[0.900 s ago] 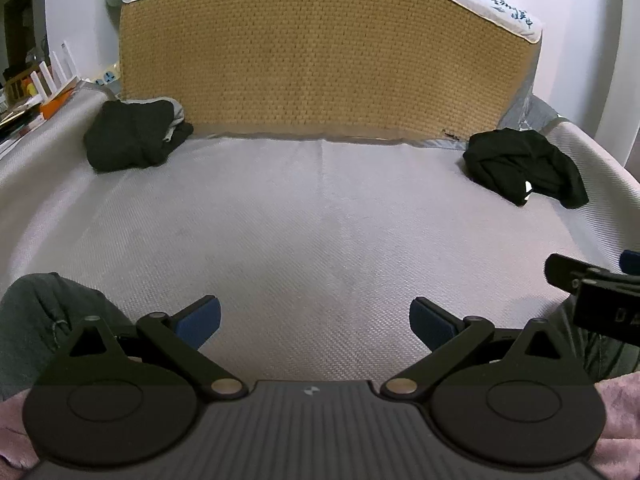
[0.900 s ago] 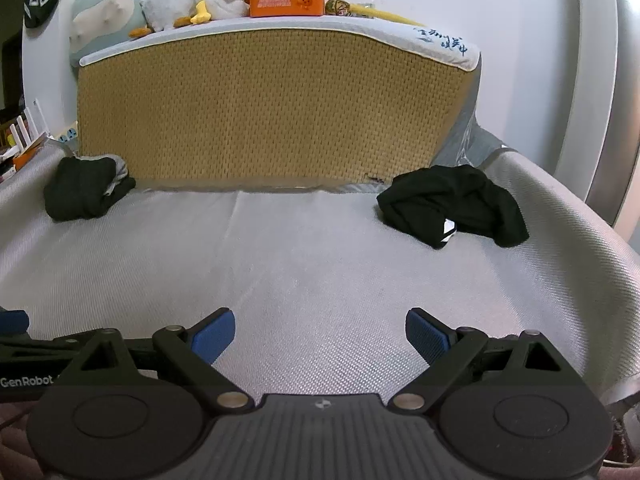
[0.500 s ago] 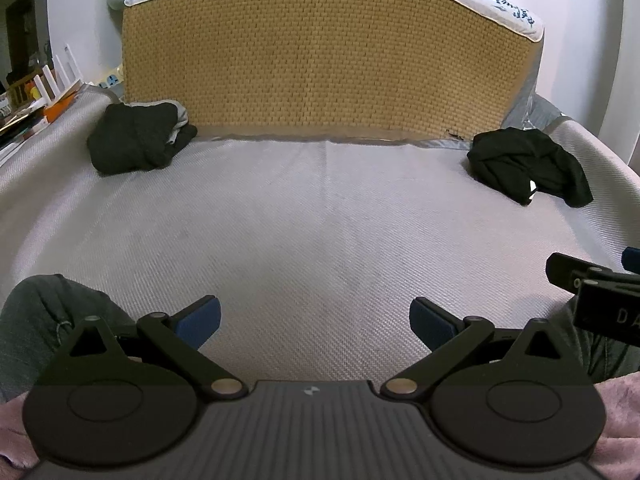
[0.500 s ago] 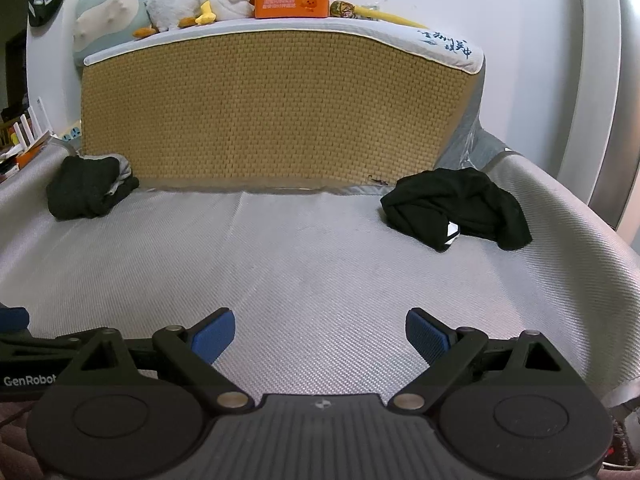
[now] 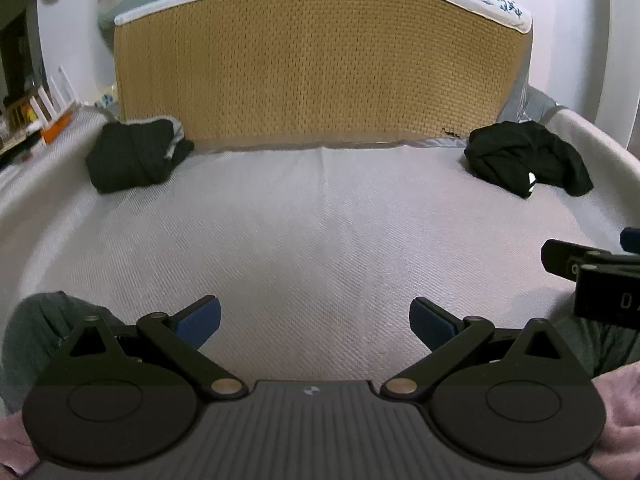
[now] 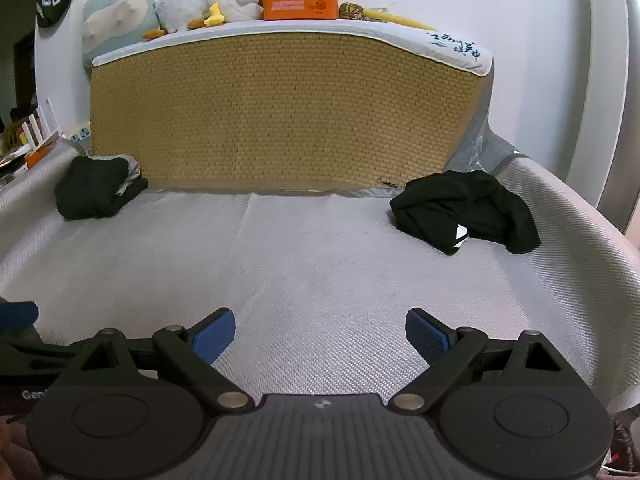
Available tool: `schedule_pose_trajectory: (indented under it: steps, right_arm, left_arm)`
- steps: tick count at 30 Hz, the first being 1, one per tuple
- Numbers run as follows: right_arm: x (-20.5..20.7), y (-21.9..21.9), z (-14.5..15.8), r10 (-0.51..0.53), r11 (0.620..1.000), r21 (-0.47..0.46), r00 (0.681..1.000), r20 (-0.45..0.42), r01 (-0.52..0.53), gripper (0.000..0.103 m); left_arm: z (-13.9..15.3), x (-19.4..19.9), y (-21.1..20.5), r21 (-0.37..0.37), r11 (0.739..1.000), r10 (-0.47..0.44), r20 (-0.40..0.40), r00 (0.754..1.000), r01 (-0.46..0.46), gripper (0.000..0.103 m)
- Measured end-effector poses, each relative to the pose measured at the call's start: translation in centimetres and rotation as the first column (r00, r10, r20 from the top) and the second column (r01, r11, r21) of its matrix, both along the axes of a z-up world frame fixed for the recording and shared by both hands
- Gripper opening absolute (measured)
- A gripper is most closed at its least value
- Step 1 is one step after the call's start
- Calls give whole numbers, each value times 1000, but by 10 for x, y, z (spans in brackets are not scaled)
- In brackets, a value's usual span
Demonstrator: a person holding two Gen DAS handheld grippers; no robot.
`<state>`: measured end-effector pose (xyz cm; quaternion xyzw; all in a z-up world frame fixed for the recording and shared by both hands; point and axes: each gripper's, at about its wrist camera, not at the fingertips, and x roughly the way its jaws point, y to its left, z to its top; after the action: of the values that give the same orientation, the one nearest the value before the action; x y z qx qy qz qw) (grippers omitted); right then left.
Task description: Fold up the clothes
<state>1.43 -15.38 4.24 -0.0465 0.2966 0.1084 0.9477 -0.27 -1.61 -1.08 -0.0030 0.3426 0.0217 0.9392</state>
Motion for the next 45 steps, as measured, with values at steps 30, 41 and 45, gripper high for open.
schedule_pose_trajectory:
  steps: [30, 41, 45]
  right_arm:
    - [18, 0, -4, 0, 1000, -15, 1000, 8, 0, 93]
    - [26, 7, -8, 15, 1000, -24, 1000, 3, -15, 92]
    - [30, 8, -10, 21, 999, -27, 1000, 0, -21, 92]
  left_arm:
    - [-14, 11, 8, -56, 995, 76, -12, 997, -77, 103]
    - [-17, 16, 10, -66, 994, 87, -13, 996, -88, 103]
    - [-18, 20, 11, -68, 992, 101, -32, 994, -103, 103]
